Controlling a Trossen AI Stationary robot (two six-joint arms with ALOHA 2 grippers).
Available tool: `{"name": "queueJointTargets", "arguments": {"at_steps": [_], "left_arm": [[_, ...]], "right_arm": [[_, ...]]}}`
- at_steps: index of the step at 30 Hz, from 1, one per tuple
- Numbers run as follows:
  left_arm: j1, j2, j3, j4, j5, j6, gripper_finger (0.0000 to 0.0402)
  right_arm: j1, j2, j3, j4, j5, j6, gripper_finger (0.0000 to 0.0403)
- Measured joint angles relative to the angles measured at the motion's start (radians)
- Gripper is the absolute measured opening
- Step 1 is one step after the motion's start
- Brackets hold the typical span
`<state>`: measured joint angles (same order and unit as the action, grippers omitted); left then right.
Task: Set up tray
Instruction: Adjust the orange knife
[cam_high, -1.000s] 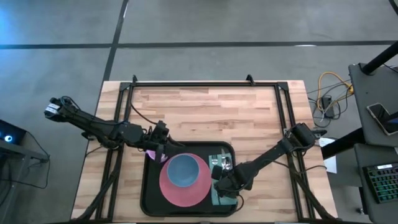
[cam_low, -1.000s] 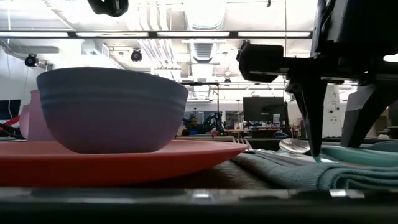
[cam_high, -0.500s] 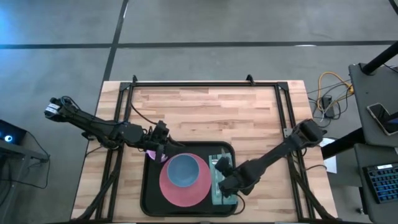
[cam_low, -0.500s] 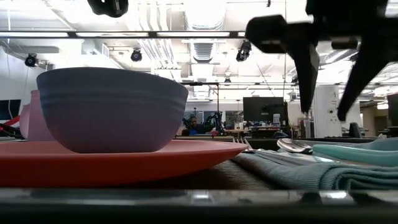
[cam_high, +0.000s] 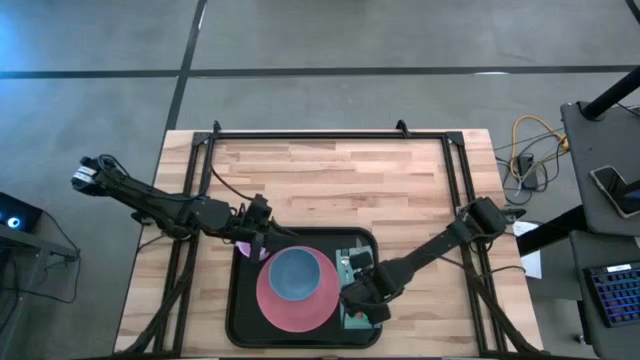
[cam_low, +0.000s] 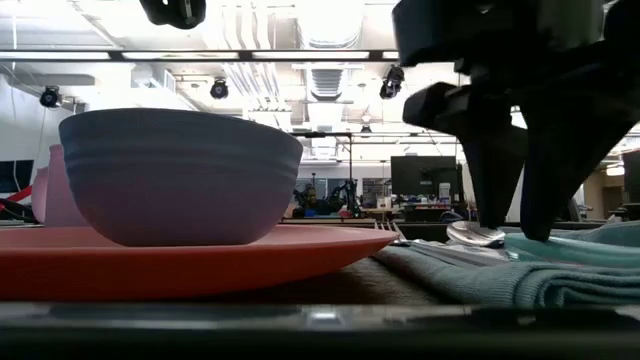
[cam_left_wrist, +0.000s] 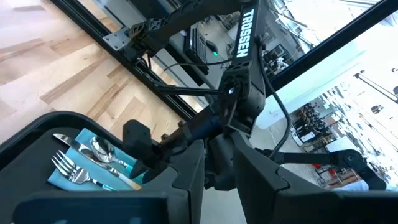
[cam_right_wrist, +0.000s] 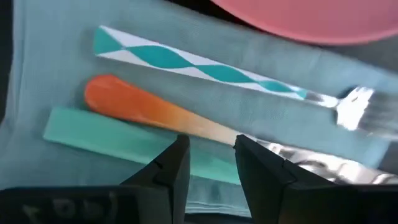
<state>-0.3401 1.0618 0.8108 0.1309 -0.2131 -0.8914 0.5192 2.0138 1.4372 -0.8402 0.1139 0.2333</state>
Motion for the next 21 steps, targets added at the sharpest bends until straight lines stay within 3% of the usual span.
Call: {"name": "queueJointTargets", "arguments": {"at_steps": [8,12,21], "left_arm": [[0.000,0.000,-0.006,-0.003,0.000,0.000,0.0066],[-0.001,0.000,-0.006,-0.009,0.001,0.000,0.0066],[-0.002,0.000,-0.008,-0.026,0.001,0.000,0.0066]], "right_arm": [[0.012,-0.007,0.000,0.015,0.208,-0.337,0.0106],[0.007,-0.002,-0.008,0.020,0.204,-0.477,0.0100],[0.006,-0.001,-0.055,0.036,0.199,-0.628,0.0086]]}}
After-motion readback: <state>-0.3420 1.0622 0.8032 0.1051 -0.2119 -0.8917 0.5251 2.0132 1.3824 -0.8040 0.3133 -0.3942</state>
